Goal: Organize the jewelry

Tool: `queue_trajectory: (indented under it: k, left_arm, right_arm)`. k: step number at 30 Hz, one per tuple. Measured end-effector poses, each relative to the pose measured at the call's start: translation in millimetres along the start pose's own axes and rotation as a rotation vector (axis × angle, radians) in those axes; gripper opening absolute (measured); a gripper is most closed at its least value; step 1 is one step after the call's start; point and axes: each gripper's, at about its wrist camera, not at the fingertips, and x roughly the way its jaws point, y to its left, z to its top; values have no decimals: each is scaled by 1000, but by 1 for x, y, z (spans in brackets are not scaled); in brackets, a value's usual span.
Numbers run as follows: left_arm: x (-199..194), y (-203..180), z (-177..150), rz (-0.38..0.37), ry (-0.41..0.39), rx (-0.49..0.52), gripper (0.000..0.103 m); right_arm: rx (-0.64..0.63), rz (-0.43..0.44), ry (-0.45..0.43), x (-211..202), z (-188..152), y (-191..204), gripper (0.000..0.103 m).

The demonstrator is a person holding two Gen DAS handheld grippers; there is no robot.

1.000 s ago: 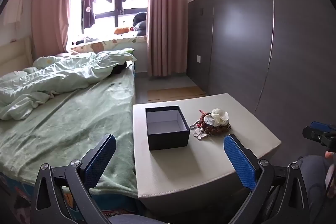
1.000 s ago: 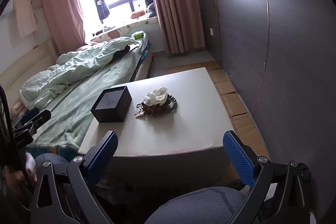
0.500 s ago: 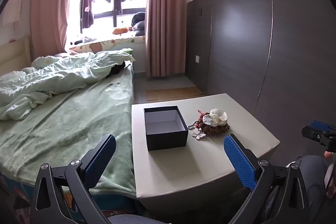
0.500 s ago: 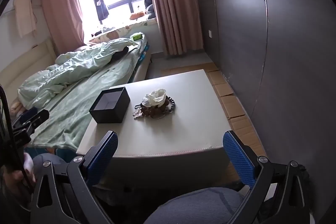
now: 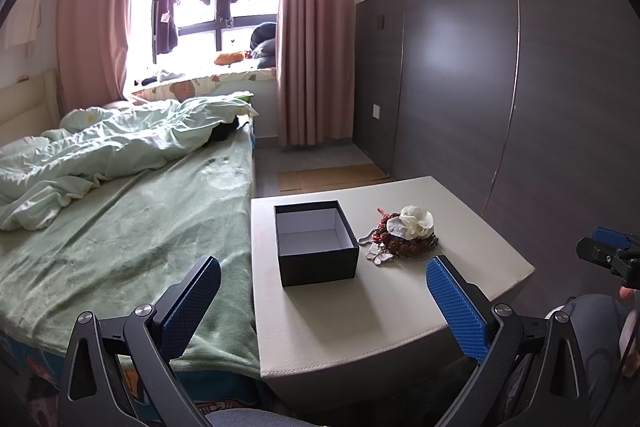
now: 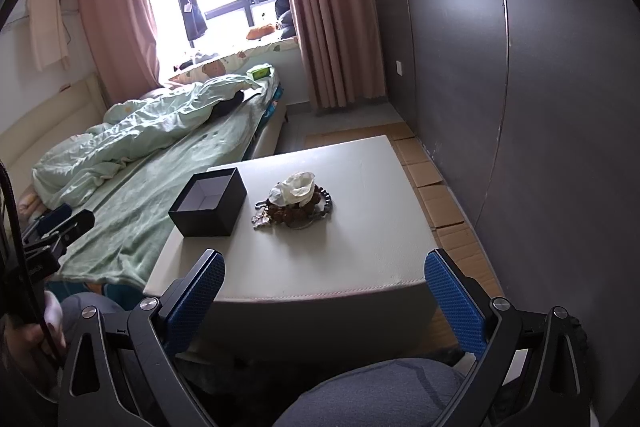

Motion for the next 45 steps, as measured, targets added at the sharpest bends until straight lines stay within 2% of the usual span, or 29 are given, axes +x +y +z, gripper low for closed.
queue_trajectory:
  k: [9, 14, 45]
  left_arm:
    - [0, 3, -2, 0, -2, -2, 103]
    - [-5, 7, -3, 0, -31, -4, 103]
    - [0, 8, -4, 10, -20, 8, 103]
  right_arm:
    - [-3, -3, 0, 0, 0, 1, 101]
    - [1, -14, -6, -2, 1, 0, 101]
    - [3, -22, -20, -3, 2, 1, 101]
